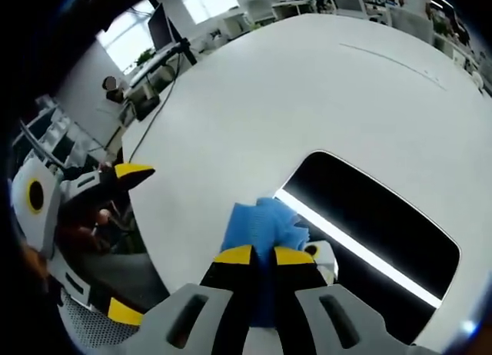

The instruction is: Wipe the mirror surface with the cleaning cloth until all visible marks leave the cleaned area.

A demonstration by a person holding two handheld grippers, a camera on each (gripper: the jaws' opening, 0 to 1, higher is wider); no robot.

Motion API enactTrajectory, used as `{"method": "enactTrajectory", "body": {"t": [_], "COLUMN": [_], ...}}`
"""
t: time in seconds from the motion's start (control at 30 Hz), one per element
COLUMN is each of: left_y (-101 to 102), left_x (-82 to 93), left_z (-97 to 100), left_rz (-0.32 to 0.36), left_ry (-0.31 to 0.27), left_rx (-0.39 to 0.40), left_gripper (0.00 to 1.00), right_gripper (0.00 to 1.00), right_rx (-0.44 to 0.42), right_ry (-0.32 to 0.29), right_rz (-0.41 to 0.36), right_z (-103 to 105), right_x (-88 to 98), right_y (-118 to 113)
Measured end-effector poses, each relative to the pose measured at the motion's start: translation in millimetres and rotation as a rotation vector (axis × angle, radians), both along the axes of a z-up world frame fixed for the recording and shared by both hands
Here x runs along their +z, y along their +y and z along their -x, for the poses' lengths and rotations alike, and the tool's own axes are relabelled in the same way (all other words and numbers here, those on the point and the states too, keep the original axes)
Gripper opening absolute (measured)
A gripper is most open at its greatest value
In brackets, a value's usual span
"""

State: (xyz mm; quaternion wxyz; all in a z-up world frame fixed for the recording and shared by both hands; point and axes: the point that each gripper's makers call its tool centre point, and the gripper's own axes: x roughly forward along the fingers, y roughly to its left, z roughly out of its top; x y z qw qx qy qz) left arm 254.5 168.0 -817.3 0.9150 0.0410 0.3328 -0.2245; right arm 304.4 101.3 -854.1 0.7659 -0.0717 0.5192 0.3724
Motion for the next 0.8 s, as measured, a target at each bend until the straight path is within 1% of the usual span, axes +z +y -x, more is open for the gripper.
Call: {"method": "enactTrajectory", "body": {"t": [0.33,0.6,0.8], "left_y": [-2,-2,-4], "left_x": [-2.6,-3.2,-2.7], "left_z": [0.1,-0.2,0.8], "left_rz": [0.0,-0.003,-0.001], "left_ry": [0.009,0.008,0.011], "left_rx": [-0.011,-0.016,-0.026], "left_gripper": [0.99,0.99,0.99], "right_gripper": [0.03,0.03,0.03], "right_rx": [0.009,0.017,0.015], "right_ry": [-0.007,-0.016,-0.015], "right_rz": [0.01,0.024,0.018], "right_z": [-12,-30,-40], "right_x": [-0.1,-0.1,-0.1], "right_y": [0,0,0]}}
